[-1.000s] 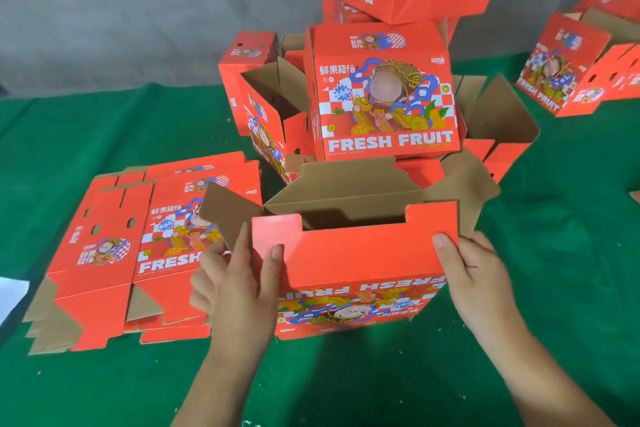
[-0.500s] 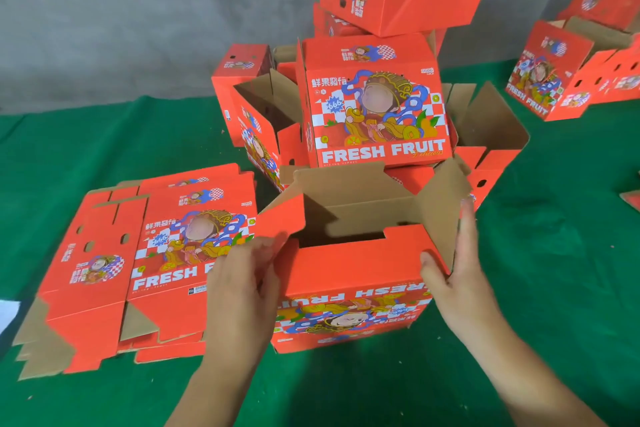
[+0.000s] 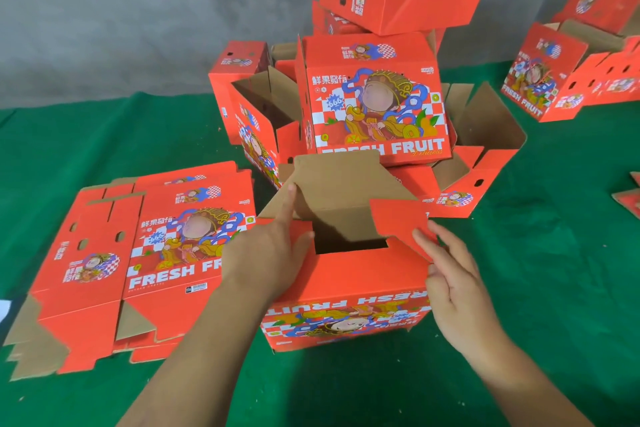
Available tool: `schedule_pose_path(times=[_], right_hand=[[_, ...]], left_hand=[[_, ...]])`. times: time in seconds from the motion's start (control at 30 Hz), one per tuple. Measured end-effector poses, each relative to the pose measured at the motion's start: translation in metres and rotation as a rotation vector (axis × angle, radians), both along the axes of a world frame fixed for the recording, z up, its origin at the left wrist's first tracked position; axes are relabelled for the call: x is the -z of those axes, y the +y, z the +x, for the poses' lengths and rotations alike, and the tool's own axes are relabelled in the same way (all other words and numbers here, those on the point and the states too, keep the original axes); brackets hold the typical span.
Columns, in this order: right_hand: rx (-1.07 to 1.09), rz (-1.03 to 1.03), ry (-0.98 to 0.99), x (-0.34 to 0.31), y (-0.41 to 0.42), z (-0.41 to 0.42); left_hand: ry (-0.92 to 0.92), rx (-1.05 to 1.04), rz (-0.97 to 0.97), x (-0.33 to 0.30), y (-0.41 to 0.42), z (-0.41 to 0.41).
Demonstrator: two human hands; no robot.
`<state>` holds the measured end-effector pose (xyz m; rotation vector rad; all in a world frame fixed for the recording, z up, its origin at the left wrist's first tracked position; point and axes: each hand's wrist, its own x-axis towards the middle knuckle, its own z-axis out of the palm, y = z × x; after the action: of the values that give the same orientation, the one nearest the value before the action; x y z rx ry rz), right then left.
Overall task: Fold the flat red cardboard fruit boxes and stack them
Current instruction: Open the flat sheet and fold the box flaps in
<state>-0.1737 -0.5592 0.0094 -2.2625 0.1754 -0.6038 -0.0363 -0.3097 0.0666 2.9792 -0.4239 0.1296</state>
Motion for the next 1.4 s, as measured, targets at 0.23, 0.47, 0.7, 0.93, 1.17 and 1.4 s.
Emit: schedule_pose_path(times=[0.23, 0.47, 0.7, 0.93, 1.17, 1.4], right_hand=[[0.038, 0.138, 0.022, -0.02, -0.005, 0.019], [-0.07, -0.184, 0.538, -0.053, 0.0, 0.07], [0.136, -0.55, 0.666, -0.044, 0.018, 0.081], [0.166, 0.298, 0.544, -0.048, -0.004, 0.074], [0.131, 1.038, 0.409, -0.047, -0.01, 0.035], [0.063, 1.36, 0.443, -0.064, -0.016, -0.013]], left_hand=[[0.044, -0.037, -0.706, 0.009, 0.014, -0.005], [0.285, -0.065, -0.557, 0.013, 0.012, -0.005], [0.208, -0.1, -0.166, 0.01, -0.004, -0.002], [0.425, -0.175, -0.996, 0.011, 0.015, 0.001], [0.429, -0.287, -1.17, 0.014, 0.016, -0.036], [0.534, -0.172, -1.989, 0.008, 0.025, -0.042]])
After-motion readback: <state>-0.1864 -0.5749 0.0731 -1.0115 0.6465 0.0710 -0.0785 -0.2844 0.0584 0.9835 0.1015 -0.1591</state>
